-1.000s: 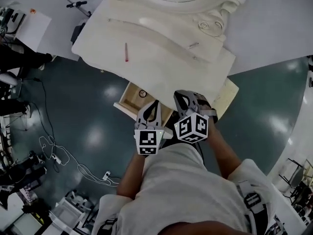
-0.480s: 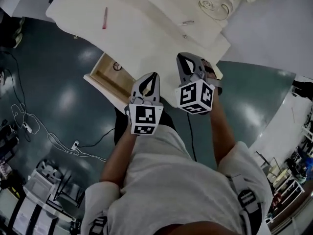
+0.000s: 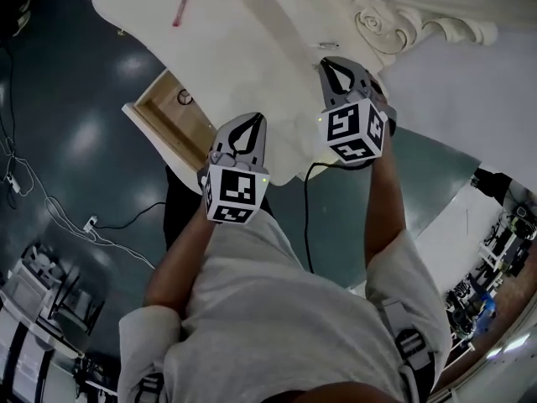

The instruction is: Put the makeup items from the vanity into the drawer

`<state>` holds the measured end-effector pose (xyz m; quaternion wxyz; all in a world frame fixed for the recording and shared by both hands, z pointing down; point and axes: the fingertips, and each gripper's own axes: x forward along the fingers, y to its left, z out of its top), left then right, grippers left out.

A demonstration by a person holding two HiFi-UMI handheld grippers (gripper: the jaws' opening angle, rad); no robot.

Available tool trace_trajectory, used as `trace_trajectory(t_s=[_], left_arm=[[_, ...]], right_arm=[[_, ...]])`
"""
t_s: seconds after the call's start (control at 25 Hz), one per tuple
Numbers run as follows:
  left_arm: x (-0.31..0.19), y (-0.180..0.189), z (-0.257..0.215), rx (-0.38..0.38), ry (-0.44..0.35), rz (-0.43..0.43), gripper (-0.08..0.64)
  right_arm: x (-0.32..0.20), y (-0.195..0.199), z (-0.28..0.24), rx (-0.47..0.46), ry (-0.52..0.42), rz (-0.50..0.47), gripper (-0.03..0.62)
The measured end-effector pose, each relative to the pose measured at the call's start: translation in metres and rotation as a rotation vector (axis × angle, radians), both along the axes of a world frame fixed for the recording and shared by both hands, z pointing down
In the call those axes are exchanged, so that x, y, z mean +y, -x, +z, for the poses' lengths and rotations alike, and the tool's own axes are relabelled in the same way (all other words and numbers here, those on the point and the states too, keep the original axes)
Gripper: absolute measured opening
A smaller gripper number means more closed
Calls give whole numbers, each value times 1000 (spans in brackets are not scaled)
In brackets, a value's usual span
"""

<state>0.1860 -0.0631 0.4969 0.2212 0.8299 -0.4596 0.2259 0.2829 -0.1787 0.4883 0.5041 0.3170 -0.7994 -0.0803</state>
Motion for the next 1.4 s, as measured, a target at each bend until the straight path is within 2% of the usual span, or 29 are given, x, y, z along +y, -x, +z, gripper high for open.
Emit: trace_trajectory(t_s=[0.24, 0.32, 0.36, 0.52, 0.76, 0.92, 1.0, 1.12, 1.28, 1.4], left_arm=[[-7, 11, 2, -4, 17, -26, 6], [-9, 16, 2, -6, 18, -37, 6], [-11, 19, 2, -7, 17, -41, 6], [-13, 27, 2, -8, 21, -59, 6], [-13, 38, 7, -9, 30, -78, 6], [-15, 43, 6, -3, 27, -93, 6], [-15, 45, 6, 0, 26, -97, 6], [-13, 47, 4, 9, 26, -100, 7], [-14, 47, 6, 17, 33, -107, 6], [-13, 50, 7, 16, 32, -120, 6]], right_arm=[[-27, -3, 24, 114, -1, -86, 18], [-31, -5, 34, 144, 25, -103, 85], [-32, -7, 37, 157, 41, -107, 97], [-37, -13, 49, 198, 101, -134, 97], [-38, -13, 70, 216, 278, -215, 81], [-37, -12, 73, 204, 426, -240, 64], [-37, -10, 74, 224, 467, -241, 63], [-35, -8, 73, 256, 481, -213, 63], [-37, -10, 74, 243, 468, -126, 61], [-39, -5, 69, 229, 381, -76, 61]])
